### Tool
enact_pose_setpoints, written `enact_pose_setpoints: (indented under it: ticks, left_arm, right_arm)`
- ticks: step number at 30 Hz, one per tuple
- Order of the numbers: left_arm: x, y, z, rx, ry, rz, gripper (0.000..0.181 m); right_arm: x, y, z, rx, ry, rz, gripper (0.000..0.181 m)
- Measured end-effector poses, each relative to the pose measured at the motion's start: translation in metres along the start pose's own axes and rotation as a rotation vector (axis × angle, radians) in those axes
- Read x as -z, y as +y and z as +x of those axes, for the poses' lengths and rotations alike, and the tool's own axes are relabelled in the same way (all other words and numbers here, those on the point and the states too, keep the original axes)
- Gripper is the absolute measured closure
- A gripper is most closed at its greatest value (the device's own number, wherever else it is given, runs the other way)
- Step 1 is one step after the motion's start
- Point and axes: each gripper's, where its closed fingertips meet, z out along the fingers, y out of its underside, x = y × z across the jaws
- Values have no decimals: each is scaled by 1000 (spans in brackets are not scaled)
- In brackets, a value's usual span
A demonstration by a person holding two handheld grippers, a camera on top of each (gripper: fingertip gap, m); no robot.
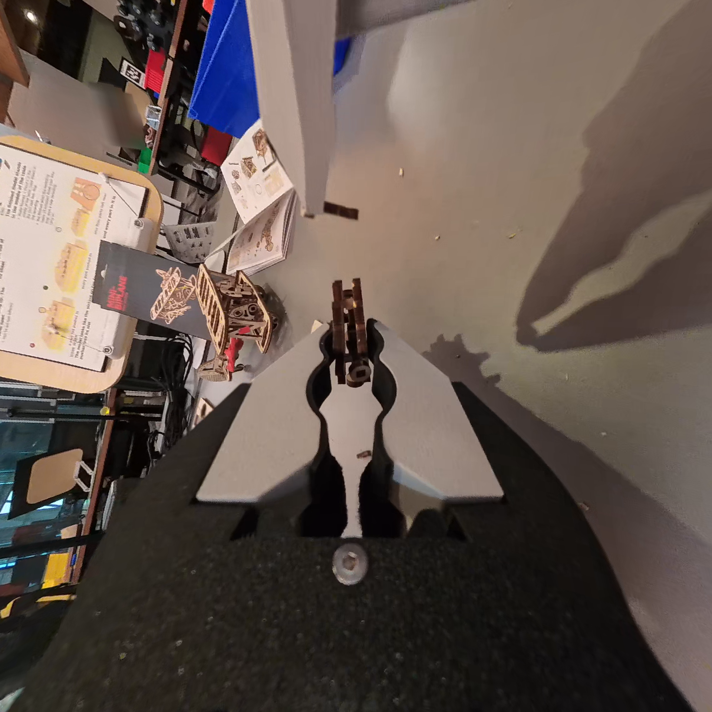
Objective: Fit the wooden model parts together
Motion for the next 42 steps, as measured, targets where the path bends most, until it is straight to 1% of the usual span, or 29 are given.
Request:
enact_pose_setpoints:
  ticks: [3, 4, 6, 8, 11, 15, 20, 23, 25, 28, 33, 42]
  left_arm:
    - [-2, 1, 6, 59, 52, 2, 169]
    - [-2, -1, 9, 116, 87, 12, 169]
    - [-1, -10, 15, 287, 177, 52, 170]
    - [2, -21, 17, 434, 250, 90, 169]
    - [4, -30, 13, 563, 289, 113, 169]
    - [5, -31, 6, 686, 294, 94, 169]
    - [7, -31, -1, 713, 262, 79, 169]
    - [7, -27, -5, 704, 236, 67, 169]
    - [8, -25, -8, 675, 206, 61, 169]
    - [8, -24, -11, 583, 148, 48, 169]
    - [8, -24, -10, 577, 146, 49, 169]
    - [8, -25, -10, 563, 141, 48, 170]
  right_arm:
    - [-2, -8, -7, -24, -87, 98, 175]
    - [-4, -10, -9, -14, -101, 134, 174]
    - [-7, -16, -8, -13, -98, 249, 175]
    - [-5, -26, -8, -75, -106, 364, 175]
    - [-2, -33, -6, -162, -101, 411, 175]
    - [-5, -27, 3, -181, -11, 392, 175]
    - [-10, -23, 1, -218, -28, 366, 175]
    - [-12, -23, -1, -188, -4, 351, 175]
    - [-13, -22, 0, -155, 39, 339, 175]
    - [-14, -23, -2, -122, 64, 331, 175]
    - [-14, -22, -2, -88, 94, 311, 175]
    - [-13, -20, -3, -108, 80, 295, 174]
